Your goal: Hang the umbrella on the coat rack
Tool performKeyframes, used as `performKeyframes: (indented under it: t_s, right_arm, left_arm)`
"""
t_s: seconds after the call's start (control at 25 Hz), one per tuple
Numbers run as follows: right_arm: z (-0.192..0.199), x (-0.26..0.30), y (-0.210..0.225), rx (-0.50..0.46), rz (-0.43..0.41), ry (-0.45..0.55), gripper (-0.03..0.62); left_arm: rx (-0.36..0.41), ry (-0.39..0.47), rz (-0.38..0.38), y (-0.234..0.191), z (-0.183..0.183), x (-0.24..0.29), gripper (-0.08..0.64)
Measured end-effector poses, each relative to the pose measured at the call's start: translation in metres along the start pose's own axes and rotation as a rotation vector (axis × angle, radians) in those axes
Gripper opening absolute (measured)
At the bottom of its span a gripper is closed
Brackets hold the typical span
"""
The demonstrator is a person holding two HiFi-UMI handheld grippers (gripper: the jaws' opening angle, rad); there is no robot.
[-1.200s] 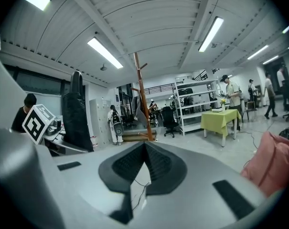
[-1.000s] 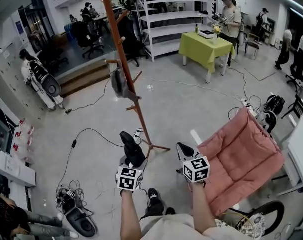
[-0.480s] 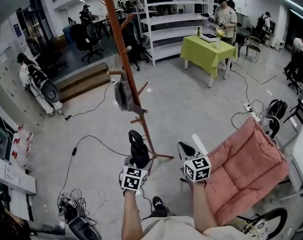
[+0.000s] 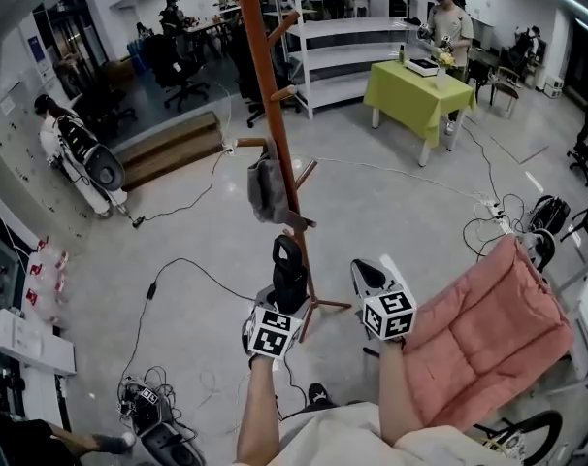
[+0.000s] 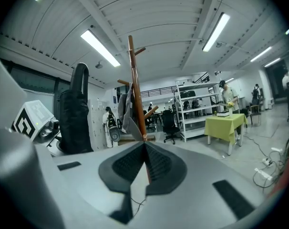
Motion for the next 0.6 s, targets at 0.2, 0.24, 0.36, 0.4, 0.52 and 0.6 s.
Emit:
performKeyframes:
  t_s: [0.2,0.24,0.36,0.4,0.52,0.6]
  right_arm:
    - [-0.002,0.016,-0.005,-0.006,-0.019,0.003,0.003]
    - [-0.002,0.017,-0.006,-0.009,-0.025,-0.001,0.003]
    - [-0.001,0.021,-0.008,-0.020,-0.047,-0.011,0.003]
    - [-0.003,0.023,-0.008,-0.023,-0.055,-0.012,0.003]
    - [-0.013,0.031,-0.007,-0.033,-0.085,-0.004,0.003]
    - [-0.022,0.036,-0.006,-0.042,-0.108,0.002,0.003]
  left_arm:
    - [0.036,-0.014,0.015,-0.012,-0.003,0.008,0.267]
    - [0.042,-0.018,0.017,-0.012,-0.004,0.010,0.267]
    - [0.056,-0.036,0.012,-0.015,-0.006,0.014,0.267]
    - [0.061,-0.044,0.004,-0.017,-0.008,0.015,0.267]
    - [0.073,-0.058,-0.015,-0.022,-0.021,0.022,0.267]
    - [0.071,-0.063,-0.023,-0.024,-0.032,0.027,0.267]
Point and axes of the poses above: the fingertips, and each gripper's own axes: x forward along the fingers, y to its right, z out of its underside, the point moved 2 cm from there along -x, backward along the fingers, and after that the axes turned 13 degrees about y, right-handed, at the moved point
